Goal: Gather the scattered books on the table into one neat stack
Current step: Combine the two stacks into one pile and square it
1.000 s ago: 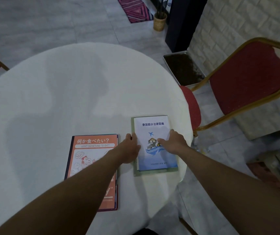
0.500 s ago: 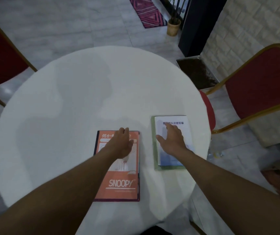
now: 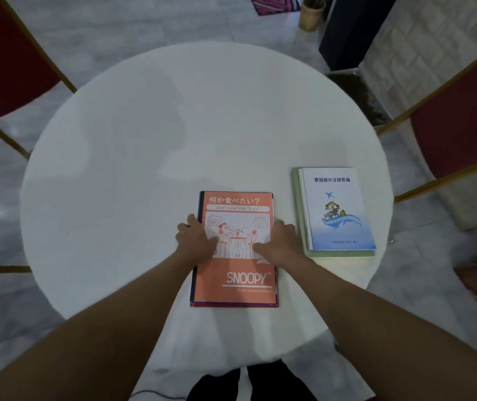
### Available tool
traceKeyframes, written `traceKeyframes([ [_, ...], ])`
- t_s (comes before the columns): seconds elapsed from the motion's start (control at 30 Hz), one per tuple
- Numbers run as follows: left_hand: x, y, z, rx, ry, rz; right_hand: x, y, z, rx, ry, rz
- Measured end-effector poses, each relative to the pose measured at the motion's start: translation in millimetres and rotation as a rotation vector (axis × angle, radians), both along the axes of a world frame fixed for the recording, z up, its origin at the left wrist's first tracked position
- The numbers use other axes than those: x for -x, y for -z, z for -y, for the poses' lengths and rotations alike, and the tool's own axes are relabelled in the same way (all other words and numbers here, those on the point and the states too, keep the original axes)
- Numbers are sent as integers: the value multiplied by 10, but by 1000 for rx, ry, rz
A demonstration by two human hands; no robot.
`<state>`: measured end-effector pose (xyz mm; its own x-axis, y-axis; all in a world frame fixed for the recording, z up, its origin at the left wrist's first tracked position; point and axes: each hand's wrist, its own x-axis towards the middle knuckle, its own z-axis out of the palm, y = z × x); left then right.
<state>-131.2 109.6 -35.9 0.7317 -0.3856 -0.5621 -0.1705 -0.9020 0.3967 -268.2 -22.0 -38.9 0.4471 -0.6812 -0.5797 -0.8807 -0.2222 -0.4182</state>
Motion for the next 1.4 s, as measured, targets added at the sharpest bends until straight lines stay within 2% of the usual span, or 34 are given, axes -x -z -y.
traceKeyframes([
  [0.1,-54,35,3,28,-170,-129,-41,2,-30,-84,135,-11],
  [0.23,-110,79,-85,96,-278,-274,-85,6,-91,-141,230,11],
  [0.4,-106,-3,-88,359,-400,-456,-95,10,-187,-133,377,141],
  [0.47,-94,-77,-77,442,-403,-471,-68,-30,-197,-169,423,222],
  [0.53,-104,-174,-66,513,-370,-455,-60,-123,-174,-217,425,310],
  [0.73,-243,-619,34,752,-209,-294,-166,-657,-23,-161,414,655],
  [0.87,-279,-841,80,910,-160,-165,-224,-889,-31,-35,476,819],
  [1.0,-300,-856,29,916,-45,-71,-128,-865,-71,77,453,865],
  [1.2,-300,-791,-37,902,153,1,-40,-745,-128,104,336,806],
  [1.4,-375,-768,-81,860,218,28,-60,-730,-93,123,290,805],
])
